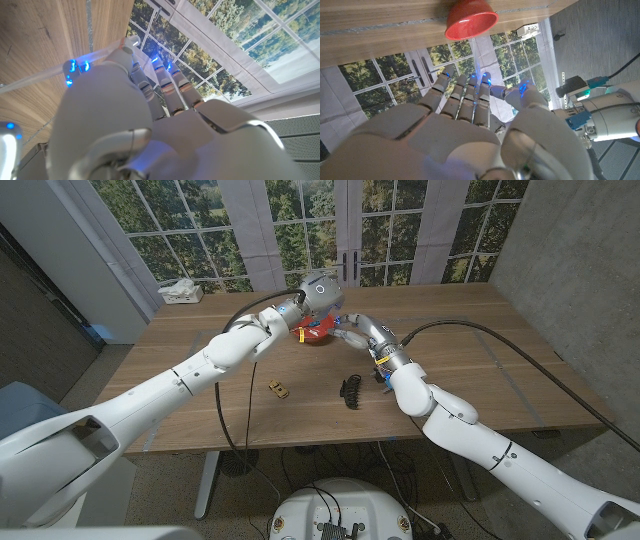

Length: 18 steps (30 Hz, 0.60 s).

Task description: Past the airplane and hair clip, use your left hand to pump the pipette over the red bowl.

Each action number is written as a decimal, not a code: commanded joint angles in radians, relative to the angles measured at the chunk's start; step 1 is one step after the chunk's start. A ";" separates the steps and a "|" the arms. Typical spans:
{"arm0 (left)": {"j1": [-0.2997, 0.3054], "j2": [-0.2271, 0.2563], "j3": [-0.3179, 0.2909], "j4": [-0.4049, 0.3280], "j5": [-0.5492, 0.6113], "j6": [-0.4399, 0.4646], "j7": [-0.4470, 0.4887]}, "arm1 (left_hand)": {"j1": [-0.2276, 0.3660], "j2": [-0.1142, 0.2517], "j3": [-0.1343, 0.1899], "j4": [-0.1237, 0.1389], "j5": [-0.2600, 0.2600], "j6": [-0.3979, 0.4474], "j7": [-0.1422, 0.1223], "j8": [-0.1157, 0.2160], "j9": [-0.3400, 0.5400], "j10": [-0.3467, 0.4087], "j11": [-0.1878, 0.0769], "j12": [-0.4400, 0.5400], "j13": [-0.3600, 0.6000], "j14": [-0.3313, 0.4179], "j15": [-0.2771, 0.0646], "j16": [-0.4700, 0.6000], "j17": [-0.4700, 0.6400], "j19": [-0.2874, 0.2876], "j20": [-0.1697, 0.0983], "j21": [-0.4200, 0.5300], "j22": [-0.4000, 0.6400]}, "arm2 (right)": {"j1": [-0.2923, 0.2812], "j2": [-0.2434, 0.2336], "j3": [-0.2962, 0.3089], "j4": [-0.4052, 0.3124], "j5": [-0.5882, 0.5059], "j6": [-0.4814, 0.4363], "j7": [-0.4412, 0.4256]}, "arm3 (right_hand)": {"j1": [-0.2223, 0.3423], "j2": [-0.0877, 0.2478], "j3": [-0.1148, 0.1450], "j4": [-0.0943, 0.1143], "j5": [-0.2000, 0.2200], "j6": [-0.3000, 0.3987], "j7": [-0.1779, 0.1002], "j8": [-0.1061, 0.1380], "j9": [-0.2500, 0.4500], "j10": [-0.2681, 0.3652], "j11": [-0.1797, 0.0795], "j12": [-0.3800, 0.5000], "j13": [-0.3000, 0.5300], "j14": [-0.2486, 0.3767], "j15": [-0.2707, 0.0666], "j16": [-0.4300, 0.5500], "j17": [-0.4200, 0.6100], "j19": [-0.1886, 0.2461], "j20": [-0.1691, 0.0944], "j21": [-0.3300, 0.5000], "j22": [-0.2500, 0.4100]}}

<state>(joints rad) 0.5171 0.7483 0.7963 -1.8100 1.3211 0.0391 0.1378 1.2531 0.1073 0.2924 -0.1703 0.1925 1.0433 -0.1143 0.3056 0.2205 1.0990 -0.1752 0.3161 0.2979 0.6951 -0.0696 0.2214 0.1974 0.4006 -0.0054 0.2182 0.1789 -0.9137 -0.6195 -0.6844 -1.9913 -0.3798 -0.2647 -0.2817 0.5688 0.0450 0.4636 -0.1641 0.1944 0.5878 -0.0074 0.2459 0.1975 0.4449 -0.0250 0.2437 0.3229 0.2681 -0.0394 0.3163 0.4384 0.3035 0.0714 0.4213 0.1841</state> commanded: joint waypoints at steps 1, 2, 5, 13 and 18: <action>-0.007 -0.004 0.005 0.008 -0.003 -0.002 0.004 | 0.010 0.004 -0.007 0.000 0.005 0.005 -0.007 0.001 0.005 0.047 -0.040 0.007 0.018 0.010 -0.171 -0.003 0.003 0.008 -0.003 -0.002 0.006 | 0.024 0.012 -0.017 0.021 0.000 -0.006 0.017 | 0.003 0.009 -0.004 0.006 -0.004 0.017 0.001 0.006 0.006 0.007 -0.003 0.002 0.002 0.004 -0.015 0.006 0.003 0.010 0.001 -0.002 0.003; -0.008 -0.004 0.006 0.009 -0.005 -0.003 0.003 | 0.010 0.004 -0.007 0.000 0.005 0.006 -0.006 0.001 0.005 0.047 -0.040 0.007 0.018 0.010 -0.171 -0.003 0.003 0.008 -0.003 -0.002 0.006 | 0.025 0.013 -0.018 0.022 -0.005 -0.009 0.013 | 0.003 0.011 -0.004 0.006 -0.004 0.023 0.001 0.008 0.006 0.007 -0.003 0.003 0.002 0.003 -0.016 0.006 0.003 0.010 0.001 -0.002 0.003; -0.010 -0.005 0.007 0.012 -0.005 -0.005 0.005 | 0.010 0.004 -0.008 0.000 0.005 0.004 -0.008 0.000 0.005 0.047 -0.040 0.006 0.018 0.010 -0.171 -0.004 0.003 0.008 -0.003 -0.002 0.006 | 0.027 0.017 -0.020 0.026 -0.007 -0.011 0.009 | 0.006 0.017 -0.007 0.007 -0.005 0.053 0.005 0.017 0.007 0.010 -0.006 0.003 0.003 0.006 -0.022 0.008 0.004 0.013 -0.004 -0.002 0.003; -0.016 -0.006 0.011 0.020 -0.009 -0.010 0.012 | 0.010 0.004 -0.008 0.000 0.005 0.005 -0.007 0.001 0.005 0.047 -0.040 0.004 0.019 0.010 -0.171 -0.004 0.003 0.008 -0.003 -0.002 0.006 | 0.022 0.037 -0.013 0.044 0.005 -0.010 -0.024 | 0.012 0.020 -0.015 0.006 -0.006 0.000 0.011 -0.010 0.007 0.012 0.001 0.003 0.005 0.012 -0.014 0.012 0.005 0.019 -0.001 -0.003 0.004; -0.019 -0.006 0.012 0.022 -0.010 -0.010 0.012 | 0.010 0.004 -0.009 0.000 0.005 0.005 -0.007 0.001 0.005 0.049 -0.040 0.005 0.022 0.009 -0.171 -0.005 0.003 0.007 -0.003 -0.003 0.006 | 0.017 0.050 -0.009 0.052 0.005 -0.018 -0.055 | 0.007 0.014 -0.025 0.008 -0.007 -0.014 0.018 -0.017 0.009 0.007 0.002 0.001 0.006 0.033 -0.013 0.021 0.005 0.034 0.005 0.001 0.004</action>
<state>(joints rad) 0.5060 0.7434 0.8040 -1.7962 1.3154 0.0324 0.1462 1.2543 0.1060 0.2841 -0.1704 0.1922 1.0433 -0.1143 0.3056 0.2205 1.0989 -0.1754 0.3214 0.2980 0.6951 -0.0696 0.2168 0.1974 0.4006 -0.0054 0.2182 0.1789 -0.8924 -0.5936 -0.6992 -1.9591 -0.3802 -0.2747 -0.2836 0.5818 0.0637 0.4433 -0.1582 0.1885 0.5830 0.0067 0.2336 0.2025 0.4485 -0.0287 0.2437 0.3269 0.2899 -0.0394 0.3280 0.4383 0.3268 0.0767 0.4214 0.1840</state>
